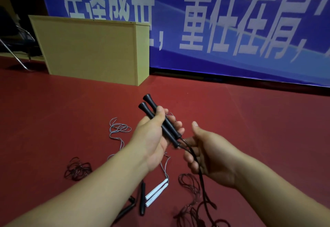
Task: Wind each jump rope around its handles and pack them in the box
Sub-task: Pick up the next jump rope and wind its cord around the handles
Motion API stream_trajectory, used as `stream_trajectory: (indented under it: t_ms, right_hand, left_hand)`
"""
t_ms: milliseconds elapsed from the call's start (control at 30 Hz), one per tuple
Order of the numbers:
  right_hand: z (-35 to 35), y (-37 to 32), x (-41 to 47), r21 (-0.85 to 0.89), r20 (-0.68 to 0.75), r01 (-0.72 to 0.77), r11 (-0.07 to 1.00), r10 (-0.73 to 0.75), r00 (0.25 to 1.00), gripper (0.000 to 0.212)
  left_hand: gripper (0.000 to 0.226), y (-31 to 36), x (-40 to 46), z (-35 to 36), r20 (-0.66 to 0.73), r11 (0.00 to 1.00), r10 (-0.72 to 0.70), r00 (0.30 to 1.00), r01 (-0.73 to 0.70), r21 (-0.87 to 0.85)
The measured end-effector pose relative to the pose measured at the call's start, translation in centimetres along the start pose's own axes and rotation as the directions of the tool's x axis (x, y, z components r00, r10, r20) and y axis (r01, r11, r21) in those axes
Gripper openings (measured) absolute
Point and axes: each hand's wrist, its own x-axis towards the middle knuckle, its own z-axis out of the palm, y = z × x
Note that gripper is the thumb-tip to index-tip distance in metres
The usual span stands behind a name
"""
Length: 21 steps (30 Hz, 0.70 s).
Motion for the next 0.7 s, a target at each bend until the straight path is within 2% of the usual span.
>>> stream_trajectory:
  t_ms: [167, 233, 400, 533, 700]
  right_hand:
    - [-0.6, 0.1, 0.8, -0.112, 0.101, -0.010, 0.994, 0.022, 0.995, 0.072]
    - [-0.8, 0.3, 0.7, -0.136, 0.146, 0.014, 0.991, 0.006, 0.989, 0.066]
    - [-1.1, 1.0, 0.7, -0.158, 0.201, 0.182, 0.971, -0.149, 0.968, 0.032]
    - [-0.9, 1.5, 0.4, -0.138, 0.202, 0.234, 0.963, -0.204, 0.958, 0.030]
    - [-0.9, 1.7, 0.2, -0.105, 0.175, 0.192, 0.976, -0.172, 0.969, 0.031]
  left_hand:
    - [0.019, -0.2, -0.1, 0.1, -0.046, 0.995, 0.070, 0.996, -0.067, 0.073]
    - [0.020, -0.2, -0.1, 0.0, -0.046, 0.994, 0.079, 0.996, -0.075, 0.082]
    - [0.022, -0.2, -0.3, -0.4, -0.021, 0.997, 0.063, 0.998, -0.062, 0.035]
    - [0.021, -0.2, -0.1, -0.7, -0.009, 0.999, 0.023, 1.000, -0.024, -0.047]
    - [0.024, -0.1, 0.4, -1.0, -0.003, 0.996, 0.003, 1.000, -0.003, -0.085]
